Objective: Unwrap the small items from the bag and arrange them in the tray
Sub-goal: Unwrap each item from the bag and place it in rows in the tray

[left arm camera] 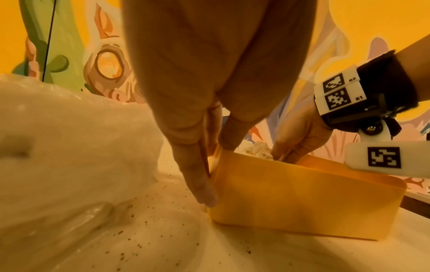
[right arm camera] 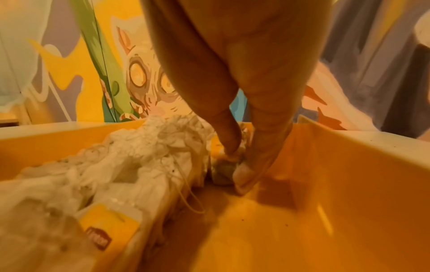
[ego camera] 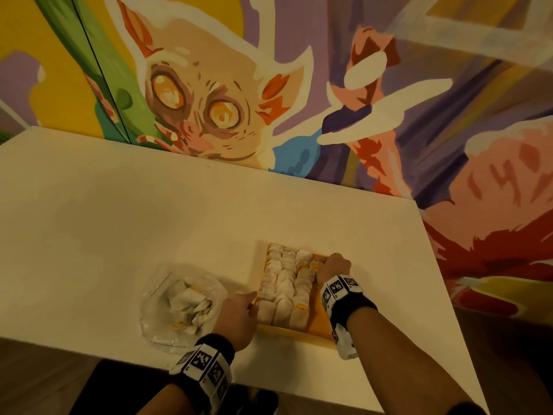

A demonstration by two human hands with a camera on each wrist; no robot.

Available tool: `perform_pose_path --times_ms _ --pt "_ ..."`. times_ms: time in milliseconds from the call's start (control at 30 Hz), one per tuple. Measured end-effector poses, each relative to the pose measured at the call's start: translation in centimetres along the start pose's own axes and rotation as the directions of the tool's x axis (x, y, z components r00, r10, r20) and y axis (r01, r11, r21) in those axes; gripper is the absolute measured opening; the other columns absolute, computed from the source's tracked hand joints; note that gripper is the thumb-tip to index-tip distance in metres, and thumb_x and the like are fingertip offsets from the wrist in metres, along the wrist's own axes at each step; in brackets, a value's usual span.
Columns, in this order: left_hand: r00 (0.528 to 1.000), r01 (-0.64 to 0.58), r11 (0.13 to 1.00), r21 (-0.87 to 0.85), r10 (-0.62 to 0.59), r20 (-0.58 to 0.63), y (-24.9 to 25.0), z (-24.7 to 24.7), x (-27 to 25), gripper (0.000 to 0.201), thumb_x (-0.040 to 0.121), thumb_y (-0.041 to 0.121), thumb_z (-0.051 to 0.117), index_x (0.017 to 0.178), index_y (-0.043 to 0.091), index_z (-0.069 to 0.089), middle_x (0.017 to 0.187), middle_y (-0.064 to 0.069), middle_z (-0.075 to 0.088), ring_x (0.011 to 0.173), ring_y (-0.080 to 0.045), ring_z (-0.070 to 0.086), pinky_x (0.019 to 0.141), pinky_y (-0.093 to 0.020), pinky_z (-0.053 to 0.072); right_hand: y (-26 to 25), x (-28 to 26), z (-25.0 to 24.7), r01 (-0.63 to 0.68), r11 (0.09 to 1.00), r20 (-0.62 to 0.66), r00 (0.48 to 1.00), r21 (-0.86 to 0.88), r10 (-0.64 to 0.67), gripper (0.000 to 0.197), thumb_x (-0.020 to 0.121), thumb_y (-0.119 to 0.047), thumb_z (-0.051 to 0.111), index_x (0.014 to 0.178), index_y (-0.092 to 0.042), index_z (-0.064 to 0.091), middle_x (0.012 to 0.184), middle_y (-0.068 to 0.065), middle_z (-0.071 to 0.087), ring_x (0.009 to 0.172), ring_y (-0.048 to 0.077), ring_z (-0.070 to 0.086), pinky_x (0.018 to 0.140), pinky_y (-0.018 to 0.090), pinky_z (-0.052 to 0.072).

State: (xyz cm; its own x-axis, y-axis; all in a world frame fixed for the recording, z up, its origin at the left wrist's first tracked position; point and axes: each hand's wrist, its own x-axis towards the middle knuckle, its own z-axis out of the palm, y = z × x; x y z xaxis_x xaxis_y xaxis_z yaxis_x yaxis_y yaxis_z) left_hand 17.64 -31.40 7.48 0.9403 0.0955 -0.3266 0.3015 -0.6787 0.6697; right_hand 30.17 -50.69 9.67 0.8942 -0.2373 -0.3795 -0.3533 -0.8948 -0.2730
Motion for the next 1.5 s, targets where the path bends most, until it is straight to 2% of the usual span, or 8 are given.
perform_pose_path --times_ms 300,800,967,1033,1167,1300,1400,1500 --pt "1.000 -0.010 1.000 -0.021 0.010 0.006 0.0 -0.2 0.0 0.042 0.100 0.019 0.048 0.142 0.011 0.047 0.135 -0.010 0.055 0.119 -0.022 0.055 0.100 -0.027 0.043 0.1 -0.7 0.1 -0.068 0.998 -0.048 0.996 0.015 0.069 0.034 0.097 -0.014 0.053 0.128 -0.002 0.051 0.135 0.013 0.053 0.126 0.026 0.050 0.102 0.028 0.040" --pt "0.999 -0.024 0.996 0.086 0.021 0.039 0.1 -0.4 0.6 0.042 0.101 0.018 0.044 0.143 0.013 0.046 0.136 -0.011 0.054 0.123 -0.024 0.052 0.098 -0.027 0.040 0.2 -1.1 1.4 0.080 0.997 0.008 0.997 0.011 -0.080 0.025 0.091 -0.005 0.053 0.108 -0.008 0.070 0.113 0.009 0.067 0.103 0.023 0.064 0.089 0.033 0.055" --pt "0.999 -0.037 0.994 0.098 0.033 0.041 0.1 -0.4 0.3 0.042 0.101 0.019 0.042 0.143 0.012 0.046 0.138 -0.011 0.053 0.125 -0.024 0.050 0.102 -0.029 0.040 0.4 -1.9 1.1 0.077 0.994 0.016 0.997 0.078 -0.079 0.017 0.089 -0.012 0.055 0.091 -0.007 0.072 0.094 0.009 0.070 0.076 0.020 0.063 0.071 0.033 0.056" --pt "0.998 -0.049 0.995 0.088 0.047 0.032 0.3 -0.6 0.0 0.041 0.101 0.022 0.043 0.141 0.011 0.048 0.136 -0.011 0.055 0.123 -0.024 0.052 0.102 -0.030 0.042 0.4 -2.8 0.5 0.086 0.993 0.038 0.995 0.080 -0.089 0.019 0.091 -0.011 0.055 0.100 -0.006 0.071 0.103 0.009 0.068 0.090 0.025 0.064 0.076 0.029 0.052" --pt "0.994 -0.103 0.993 -0.052 0.100 -0.049 1.0 -2.8 -1.4 0.027 0.097 0.024 0.052 0.116 0.013 0.069 0.109 -0.006 0.071 0.097 -0.019 0.065 0.089 -0.028 0.051 0.2 -4.0 -1.0 0.095 0.991 0.018 0.995 0.099 -0.097 0.023 0.089 0.000 0.052 0.103 -0.003 0.070 0.114 0.010 0.067 0.105 0.026 0.062 0.081 0.026 0.048" --pt "0.981 -0.083 0.972 -0.222 0.041 -0.189 -0.8 -6.7 -2.2 0.020 0.091 0.014 0.061 0.076 0.025 0.069 0.074 0.006 0.072 0.072 -0.010 0.068 0.073 -0.029 0.056 -0.5 -5.0 -1.6 0.146 0.969 -0.054 0.989 0.198 -0.138 0.027 0.084 0.006 0.050 0.098 -0.011 0.066 0.112 0.008 0.066 0.094 0.023 0.061 0.075 0.021 0.045" --pt "0.964 -0.023 0.990 -0.138 -0.015 -0.266 -3.2 -9.7 -1.9 0.013 0.090 0.012 0.063 0.084 0.020 0.072 0.082 0.003 0.072 0.075 -0.011 0.066 0.069 -0.019 0.050 -1.5 -5.9 -1.2 0.209 0.951 -0.085 0.977 0.229 -0.194 0.024 0.086 0.000 0.050 0.097 -0.016 0.064 0.106 0.005 0.067 0.072 0.015 0.056 0.055 0.018 0.043" --pt "0.987 0.066 0.997 0.039 -0.059 -0.152 -6.3 -11.5 -1.1 0.017 0.090 0.016 0.062 0.104 0.016 0.071 0.103 0.000 0.069 0.086 -0.011 0.061 0.078 -0.017 0.047 -3.3 -8.0 -0.4 0.297 0.898 -0.070 0.954 0.324 -0.290 0.021 0.090 -0.005 0.050 0.090 -0.021 0.063 0.095 0.000 0.068 0.065 0.008 0.056 0.048 0.017 0.038"
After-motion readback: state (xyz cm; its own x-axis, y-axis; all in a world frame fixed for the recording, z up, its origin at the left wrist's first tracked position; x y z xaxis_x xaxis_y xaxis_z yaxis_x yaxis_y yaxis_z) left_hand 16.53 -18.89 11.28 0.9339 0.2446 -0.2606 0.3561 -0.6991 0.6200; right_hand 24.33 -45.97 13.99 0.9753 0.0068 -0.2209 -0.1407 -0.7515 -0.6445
